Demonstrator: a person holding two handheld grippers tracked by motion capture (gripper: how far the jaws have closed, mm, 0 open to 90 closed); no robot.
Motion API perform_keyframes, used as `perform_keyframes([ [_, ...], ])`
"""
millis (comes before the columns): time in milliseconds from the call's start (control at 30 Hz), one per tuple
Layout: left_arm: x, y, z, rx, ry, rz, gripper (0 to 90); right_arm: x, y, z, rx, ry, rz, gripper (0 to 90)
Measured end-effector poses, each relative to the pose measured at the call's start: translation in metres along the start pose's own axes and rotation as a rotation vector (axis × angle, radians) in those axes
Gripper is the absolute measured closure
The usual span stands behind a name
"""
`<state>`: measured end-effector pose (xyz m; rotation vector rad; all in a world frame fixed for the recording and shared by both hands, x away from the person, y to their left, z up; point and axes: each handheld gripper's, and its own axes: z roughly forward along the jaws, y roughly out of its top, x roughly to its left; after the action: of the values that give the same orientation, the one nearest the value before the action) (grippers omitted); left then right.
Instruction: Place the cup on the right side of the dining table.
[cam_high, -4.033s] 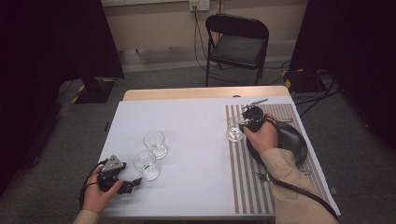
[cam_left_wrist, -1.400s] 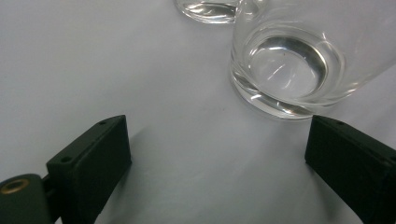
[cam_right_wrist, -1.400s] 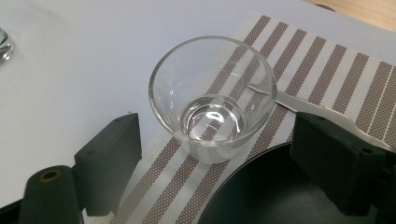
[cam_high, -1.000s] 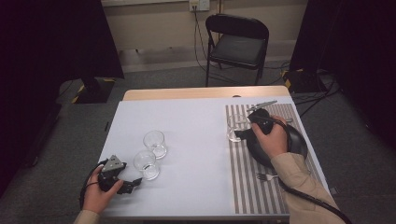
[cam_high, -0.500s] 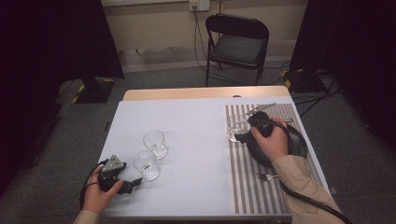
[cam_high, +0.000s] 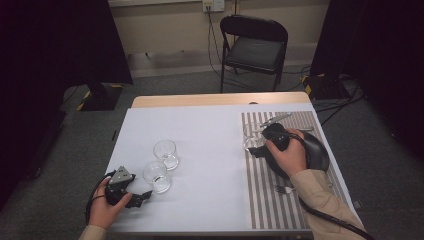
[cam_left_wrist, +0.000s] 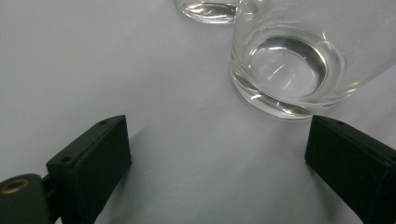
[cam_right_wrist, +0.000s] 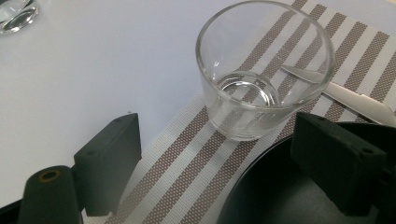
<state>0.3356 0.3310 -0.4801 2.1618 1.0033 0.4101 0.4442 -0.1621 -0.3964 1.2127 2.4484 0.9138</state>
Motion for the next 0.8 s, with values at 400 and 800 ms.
perform_keyframes([
  [400,0.0,0.0,0.0,0.0,0.0,0.0,6.1,0.008,-0.005,0.002,0.009,0.023,-0.017,15.4],
  [800,0.0,0.0,0.0,0.0,0.001,0.0,6.1,0.015,-0.009,0.003,0.016,0.046,-0.028,15.5],
])
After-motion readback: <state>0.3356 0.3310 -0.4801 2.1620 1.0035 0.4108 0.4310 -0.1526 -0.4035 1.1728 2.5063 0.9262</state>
